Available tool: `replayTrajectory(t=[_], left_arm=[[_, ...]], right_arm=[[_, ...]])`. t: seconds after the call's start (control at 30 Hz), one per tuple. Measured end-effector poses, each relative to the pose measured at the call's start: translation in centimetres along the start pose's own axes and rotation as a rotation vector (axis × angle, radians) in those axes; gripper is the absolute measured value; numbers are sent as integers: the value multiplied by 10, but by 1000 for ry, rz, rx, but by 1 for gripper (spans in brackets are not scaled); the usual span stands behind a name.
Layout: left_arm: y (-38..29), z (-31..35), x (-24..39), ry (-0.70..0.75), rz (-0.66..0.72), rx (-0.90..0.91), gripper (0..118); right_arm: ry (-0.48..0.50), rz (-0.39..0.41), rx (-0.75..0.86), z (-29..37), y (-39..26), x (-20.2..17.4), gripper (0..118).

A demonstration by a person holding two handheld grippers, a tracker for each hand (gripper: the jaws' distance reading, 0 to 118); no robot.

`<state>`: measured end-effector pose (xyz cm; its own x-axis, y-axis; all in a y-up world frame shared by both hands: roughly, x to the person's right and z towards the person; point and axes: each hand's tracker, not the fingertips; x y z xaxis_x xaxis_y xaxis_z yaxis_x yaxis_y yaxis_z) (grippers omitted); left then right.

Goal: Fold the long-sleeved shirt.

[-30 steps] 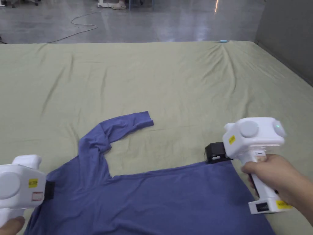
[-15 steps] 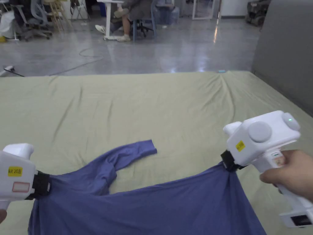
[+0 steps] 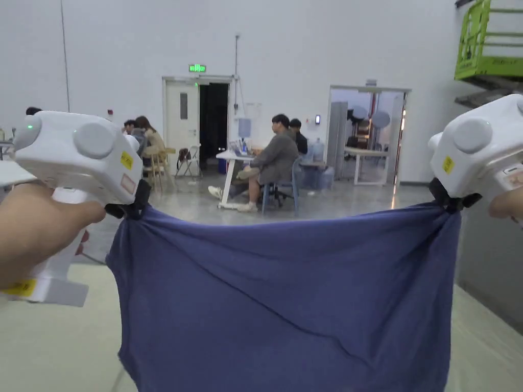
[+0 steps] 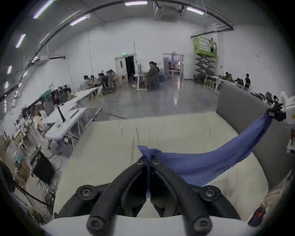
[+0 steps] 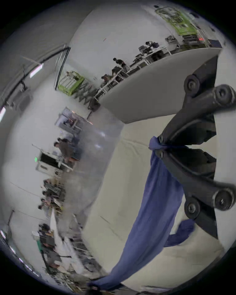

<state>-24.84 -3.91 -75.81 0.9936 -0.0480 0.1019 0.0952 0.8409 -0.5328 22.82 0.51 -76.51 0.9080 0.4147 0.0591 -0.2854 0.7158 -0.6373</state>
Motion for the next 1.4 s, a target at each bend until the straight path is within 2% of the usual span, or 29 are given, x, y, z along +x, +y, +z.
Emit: replayTrajectory(t=[0.17, 0.2, 0.23, 0.27, 0.3, 0.4, 0.5, 0.63, 0.73, 0.83, 1.0, 1.13, 1.27, 1.4], left_arm=[[80, -6, 7, 70, -63, 137, 0], [93, -5, 7, 76, -66, 159, 0], [106, -3, 4, 81, -12, 153, 0], [118, -1, -2, 25, 74, 166, 0], [128, 3, -3, 23, 88, 175, 0], [151, 18, -4, 103, 18, 232, 0], [165, 30, -4, 86, 17, 318, 0], [160, 15, 1, 112, 18, 274, 0], [134, -21, 7, 105, -17, 192, 0], [92, -75, 10, 89, -31, 71, 0], [-24, -179, 14, 76, -26, -207, 0], [-122, -235, 20, 62, -32, -374, 0], [-187, -257, 11, 53, -20, -492, 0], [-217, -234, -2, 8, 10, -528, 0]], right_arm=[[-132, -54, 104, 18, 69, 28, 0], [-114, -89, 120, 23, 79, 36, 0], [-117, -113, 149, 29, 89, 44, 0], [-97, -147, 182, 35, 97, 51, 0], [-97, -172, 212, 41, 104, 58, 0], [-48, -291, 280, 55, 116, 74, 0], [-80, -253, 284, 51, 117, 71, 0], [-62, -233, 244, 21, 109, 56, 0], [-29, -205, 170, -20, 89, 36, 0], [36, -222, 64, -76, 51, 11, 0], [113, -203, -183, -182, -51, -51, 0], [200, -195, -323, -236, -137, -98, 0], [241, -198, -395, -266, -196, -112, 0], [306, -187, -403, -243, -243, -107, 0]])
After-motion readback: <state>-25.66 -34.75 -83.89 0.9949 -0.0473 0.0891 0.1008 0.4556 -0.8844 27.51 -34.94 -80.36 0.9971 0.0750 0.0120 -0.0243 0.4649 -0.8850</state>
